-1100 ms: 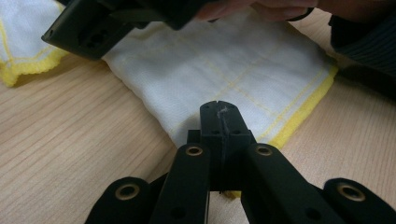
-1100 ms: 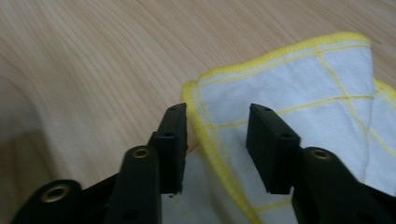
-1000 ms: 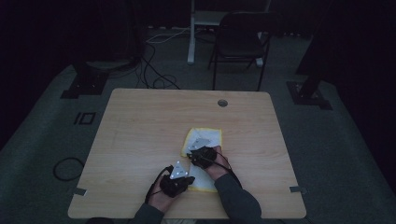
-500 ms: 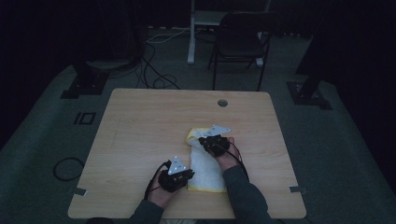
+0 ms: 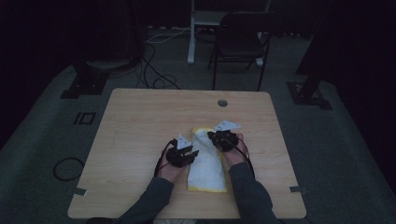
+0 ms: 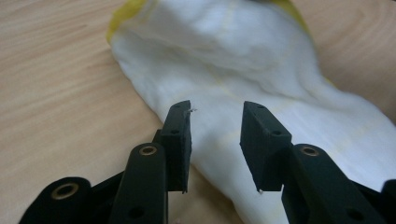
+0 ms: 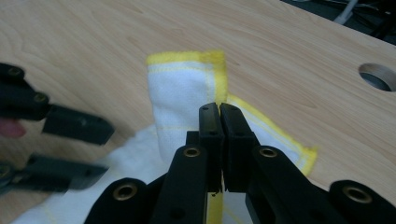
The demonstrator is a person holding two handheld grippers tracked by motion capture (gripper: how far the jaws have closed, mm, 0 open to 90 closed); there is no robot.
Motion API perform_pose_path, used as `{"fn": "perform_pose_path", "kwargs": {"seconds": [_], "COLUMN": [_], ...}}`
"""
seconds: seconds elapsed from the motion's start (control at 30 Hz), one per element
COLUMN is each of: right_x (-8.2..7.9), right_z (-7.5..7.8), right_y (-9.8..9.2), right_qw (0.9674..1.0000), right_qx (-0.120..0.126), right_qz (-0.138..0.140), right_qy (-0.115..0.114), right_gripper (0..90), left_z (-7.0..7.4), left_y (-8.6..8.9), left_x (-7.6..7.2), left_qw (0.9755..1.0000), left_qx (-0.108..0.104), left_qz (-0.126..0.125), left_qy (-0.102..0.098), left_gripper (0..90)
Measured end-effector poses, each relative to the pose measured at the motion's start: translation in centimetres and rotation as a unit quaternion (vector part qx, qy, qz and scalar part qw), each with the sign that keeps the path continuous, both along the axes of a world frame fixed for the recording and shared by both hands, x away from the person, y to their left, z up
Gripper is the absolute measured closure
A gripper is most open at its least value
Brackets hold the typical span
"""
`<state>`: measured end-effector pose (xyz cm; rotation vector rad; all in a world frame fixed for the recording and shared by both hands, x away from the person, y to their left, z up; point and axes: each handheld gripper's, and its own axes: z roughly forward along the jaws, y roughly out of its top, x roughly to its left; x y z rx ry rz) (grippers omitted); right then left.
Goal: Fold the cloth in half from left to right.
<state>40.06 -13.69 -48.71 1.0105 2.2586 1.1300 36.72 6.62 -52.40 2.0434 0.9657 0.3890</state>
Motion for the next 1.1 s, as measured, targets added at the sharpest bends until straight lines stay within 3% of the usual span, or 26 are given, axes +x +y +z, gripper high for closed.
{"fn": "perform_pose_path", "kwargs": {"seconds": [0.27, 0.47, 0.57, 0.77, 0.93, 1.1], "right_x": [0.5, 0.9, 1.1, 1.8, 2.8, 3.4], "right_z": [-0.1, -0.2, -0.3, -0.7, -2.0, -3.3], "right_y": [-0.9, -1.6, -2.0, -3.0, -3.4, -3.5], "right_qw": [0.9999, 0.9996, 0.9993, 0.9981, 0.9957, 0.9924], "right_qx": [0.003, 0.007, 0.01, 0.013, 0.014, 0.003], "right_qz": [-0.015, -0.027, -0.037, -0.059, -0.08, -0.097], "right_qy": [0.002, 0.004, 0.005, 0.016, 0.045, 0.075], "right_gripper": [88.4, 88.4, 88.4, 88.3, 87.7, 78.0], "left_z": [-0.9, -1.3, -1.1, -0.6, -1.1, -1.4], "left_y": [-1.5, -1.7, -1.4, 0.0, 0.5, 0.7], "left_x": [3.0, 3.7, 3.5, 2.9, 3.4, 3.6], "left_qw": [0.9992, 0.9988, 0.9988, 0.9979, 0.9977, 0.9973], "left_qx": [0.016, 0.024, 0.017, -0.019, -0.009, -0.003], "left_qz": [0.032, 0.033, 0.041, 0.06, 0.061, 0.066], "left_qy": [0.018, 0.025, 0.019, 0.015, 0.027, 0.031], "left_gripper": [61.9, 82.6, 86.7, 86.8, 82.3, 73.3]}}
